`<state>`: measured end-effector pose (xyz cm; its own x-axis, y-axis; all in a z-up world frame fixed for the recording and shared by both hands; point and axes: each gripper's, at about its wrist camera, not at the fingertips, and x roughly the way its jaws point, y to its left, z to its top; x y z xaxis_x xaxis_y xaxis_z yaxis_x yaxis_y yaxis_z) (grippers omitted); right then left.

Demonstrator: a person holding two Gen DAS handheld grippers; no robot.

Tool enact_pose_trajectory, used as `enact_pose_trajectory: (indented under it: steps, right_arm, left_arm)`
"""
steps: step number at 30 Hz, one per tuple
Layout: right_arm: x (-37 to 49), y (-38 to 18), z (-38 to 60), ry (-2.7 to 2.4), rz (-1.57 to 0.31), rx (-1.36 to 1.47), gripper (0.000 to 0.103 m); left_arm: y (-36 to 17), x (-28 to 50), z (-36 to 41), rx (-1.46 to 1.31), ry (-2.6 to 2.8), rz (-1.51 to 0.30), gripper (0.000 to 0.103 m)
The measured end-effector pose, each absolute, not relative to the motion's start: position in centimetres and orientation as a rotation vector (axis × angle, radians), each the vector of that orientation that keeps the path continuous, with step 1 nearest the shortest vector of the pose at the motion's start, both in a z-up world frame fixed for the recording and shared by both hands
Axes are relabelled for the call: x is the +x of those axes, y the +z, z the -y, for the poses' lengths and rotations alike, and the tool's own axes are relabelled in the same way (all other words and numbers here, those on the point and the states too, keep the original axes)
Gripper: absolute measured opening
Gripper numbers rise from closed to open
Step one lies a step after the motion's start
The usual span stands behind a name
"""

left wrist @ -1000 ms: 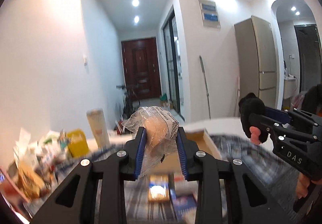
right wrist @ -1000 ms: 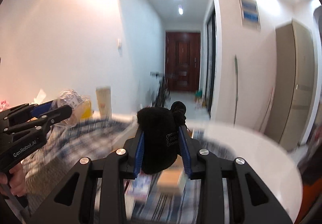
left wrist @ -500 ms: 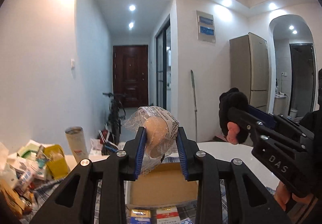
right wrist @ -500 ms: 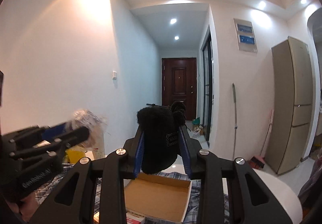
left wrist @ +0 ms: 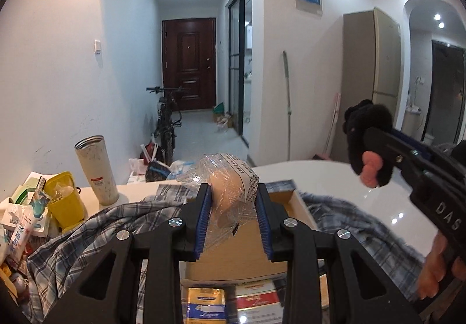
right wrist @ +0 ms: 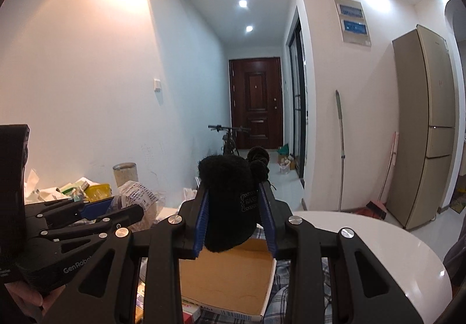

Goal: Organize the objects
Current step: 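Lift the clear bag with the left tool while the right tool carries the black object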

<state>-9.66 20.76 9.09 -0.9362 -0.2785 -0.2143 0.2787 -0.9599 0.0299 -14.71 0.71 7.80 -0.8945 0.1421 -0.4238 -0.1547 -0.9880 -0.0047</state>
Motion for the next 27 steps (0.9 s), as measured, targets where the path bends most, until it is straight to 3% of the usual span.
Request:
enact_pose_trajectory:
  steps: [10, 27]
  right_arm:
    - [-14.4, 4.3, -21.4, -2.808, 0.025, 0.574, 0.032]
    - [-17.0, 1.4, -21.2, -2.731, -0.002, 0.738, 0.032]
  left_arm:
    - [1.8, -18.6, 0.5, -0.909, 2.844, 0.046, 0.032]
    - [-4.3, -23.2, 0.7, -1.268, 2.696, 0.069, 0.033]
